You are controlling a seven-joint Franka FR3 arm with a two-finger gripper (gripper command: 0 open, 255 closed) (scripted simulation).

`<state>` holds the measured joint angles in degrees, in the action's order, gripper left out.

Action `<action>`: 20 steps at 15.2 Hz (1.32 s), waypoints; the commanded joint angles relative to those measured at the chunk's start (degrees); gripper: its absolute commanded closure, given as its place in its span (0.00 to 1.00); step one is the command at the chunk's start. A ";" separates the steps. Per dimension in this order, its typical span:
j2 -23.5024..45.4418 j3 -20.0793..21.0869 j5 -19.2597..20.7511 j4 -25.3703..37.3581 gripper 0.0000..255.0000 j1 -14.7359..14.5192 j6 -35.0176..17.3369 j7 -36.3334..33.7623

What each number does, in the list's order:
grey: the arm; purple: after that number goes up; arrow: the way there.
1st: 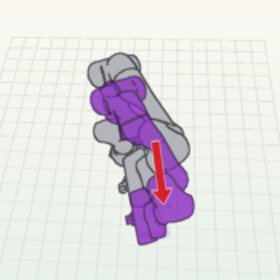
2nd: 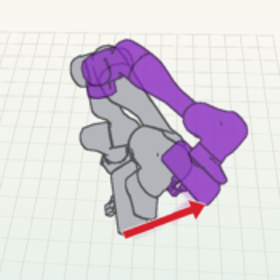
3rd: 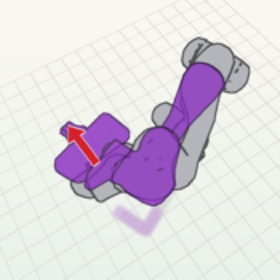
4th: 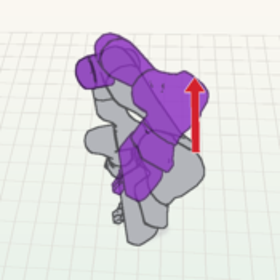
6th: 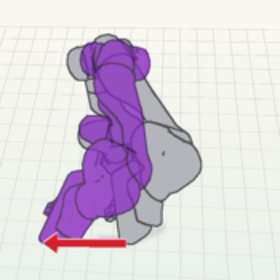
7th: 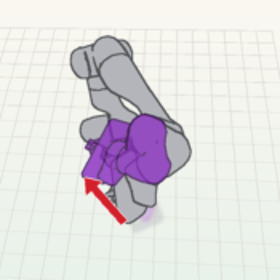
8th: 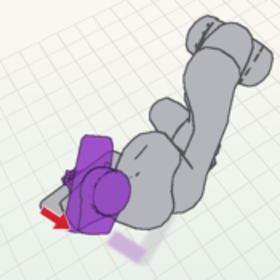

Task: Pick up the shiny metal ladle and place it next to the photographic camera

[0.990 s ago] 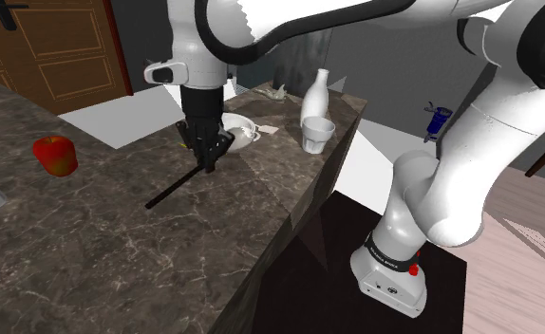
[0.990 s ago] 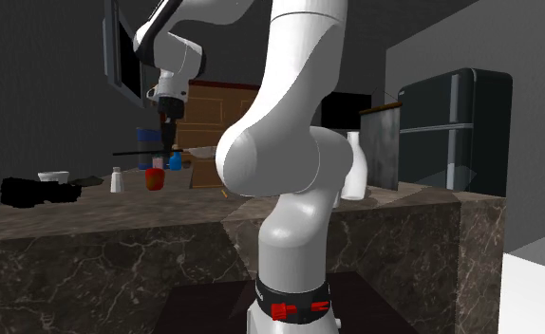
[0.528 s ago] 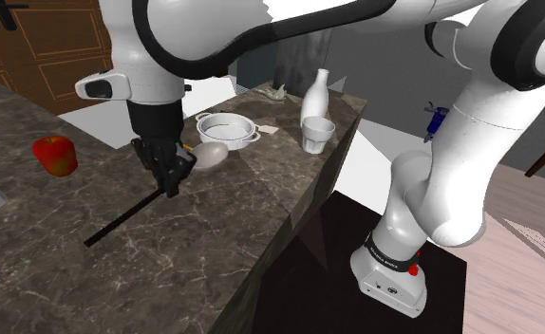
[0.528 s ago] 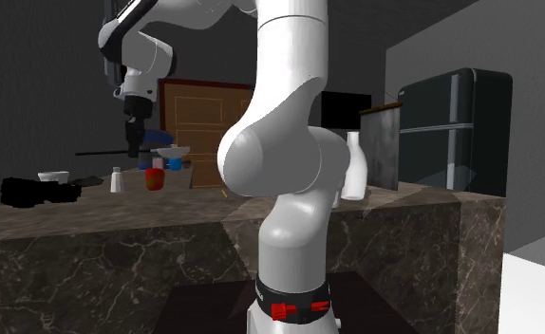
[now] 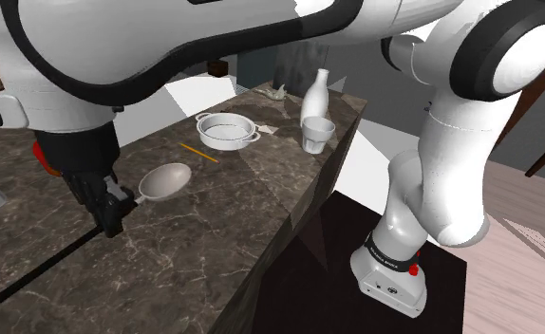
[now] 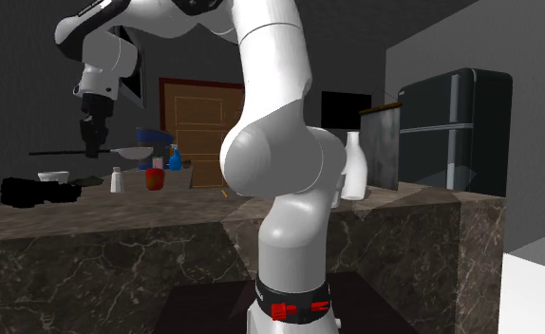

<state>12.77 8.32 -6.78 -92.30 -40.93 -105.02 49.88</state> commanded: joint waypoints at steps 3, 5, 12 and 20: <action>7.48 1.19 1.58 10.68 1.00 -2.86 2.75 -4.42; 9.68 1.37 2.01 13.13 1.00 -3.73 2.88 -5.42; 9.95 1.31 1.92 8.14 1.00 -3.66 -2.33 -4.83; 11.05 1.24 1.89 3.60 1.00 -3.66 -7.94 -4.24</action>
<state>24.01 9.57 -4.83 -87.68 -44.65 -112.10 45.51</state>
